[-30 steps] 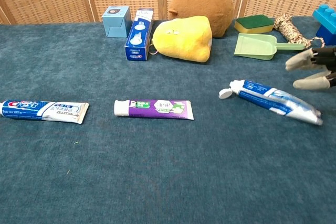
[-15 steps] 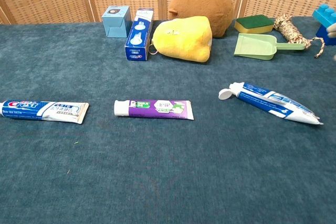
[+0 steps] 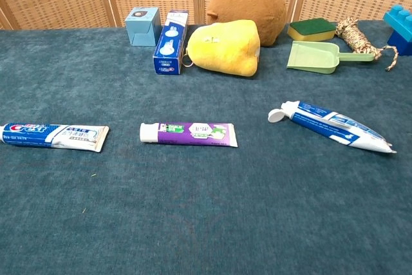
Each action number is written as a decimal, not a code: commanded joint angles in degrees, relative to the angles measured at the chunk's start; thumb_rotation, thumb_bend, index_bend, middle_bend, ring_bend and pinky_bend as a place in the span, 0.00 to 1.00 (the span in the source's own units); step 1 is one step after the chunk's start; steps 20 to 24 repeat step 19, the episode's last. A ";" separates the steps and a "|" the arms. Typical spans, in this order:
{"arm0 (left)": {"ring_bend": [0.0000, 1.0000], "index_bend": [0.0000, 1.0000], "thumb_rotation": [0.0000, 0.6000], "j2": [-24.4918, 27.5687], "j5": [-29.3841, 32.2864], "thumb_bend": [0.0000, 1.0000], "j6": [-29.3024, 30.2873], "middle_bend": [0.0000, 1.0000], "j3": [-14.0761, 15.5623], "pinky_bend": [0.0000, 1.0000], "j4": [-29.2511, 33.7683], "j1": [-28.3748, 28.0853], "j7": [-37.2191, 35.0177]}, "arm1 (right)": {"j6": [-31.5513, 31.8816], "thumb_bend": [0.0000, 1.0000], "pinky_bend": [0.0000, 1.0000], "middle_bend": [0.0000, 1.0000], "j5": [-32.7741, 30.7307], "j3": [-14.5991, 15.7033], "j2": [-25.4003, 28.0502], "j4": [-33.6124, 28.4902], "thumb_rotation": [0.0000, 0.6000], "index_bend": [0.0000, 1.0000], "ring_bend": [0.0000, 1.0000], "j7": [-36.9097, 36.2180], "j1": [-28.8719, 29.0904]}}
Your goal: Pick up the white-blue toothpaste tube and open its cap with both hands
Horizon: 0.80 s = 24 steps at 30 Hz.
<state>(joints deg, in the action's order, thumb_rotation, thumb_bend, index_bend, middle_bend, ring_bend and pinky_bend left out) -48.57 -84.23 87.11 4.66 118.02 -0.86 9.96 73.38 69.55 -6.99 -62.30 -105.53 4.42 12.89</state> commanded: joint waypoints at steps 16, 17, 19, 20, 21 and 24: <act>0.00 0.21 1.00 -2.16 -2.20 0.29 -1.23 0.11 -0.34 0.05 1.12 0.30 0.28 | 12.05 0.30 0.19 0.26 3.41 3.57 3.50 -7.41 1.00 0.31 0.09 11.52 -7.25; 0.00 0.21 1.00 -2.13 -2.16 0.29 -1.50 0.11 -0.46 0.05 1.27 0.14 0.35 | 12.09 0.30 0.19 0.26 3.42 3.51 3.45 -7.38 1.00 0.31 0.09 11.53 -7.34; 0.00 0.21 1.00 -2.06 -1.90 0.29 -1.94 0.11 -0.64 0.05 1.50 -0.09 0.42 | 12.14 0.31 0.19 0.26 3.28 3.40 3.38 -7.38 1.00 0.32 0.09 11.65 -7.46; 0.00 0.21 1.00 -2.06 -1.90 0.29 -1.94 0.11 -0.64 0.05 1.50 -0.09 0.42 | 12.14 0.31 0.19 0.26 3.28 3.40 3.38 -7.38 1.00 0.32 0.09 11.65 -7.46; 0.00 0.21 1.00 -2.06 -1.90 0.29 -1.94 0.11 -0.64 0.05 1.50 -0.09 0.42 | 12.14 0.31 0.19 0.26 3.28 3.40 3.38 -7.38 1.00 0.32 0.09 11.65 -7.46; 0.00 0.21 1.00 -2.06 -1.90 0.29 -1.94 0.11 -0.64 0.05 1.50 -0.09 0.42 | 12.14 0.31 0.19 0.26 3.28 3.40 3.38 -7.38 1.00 0.32 0.09 11.65 -7.46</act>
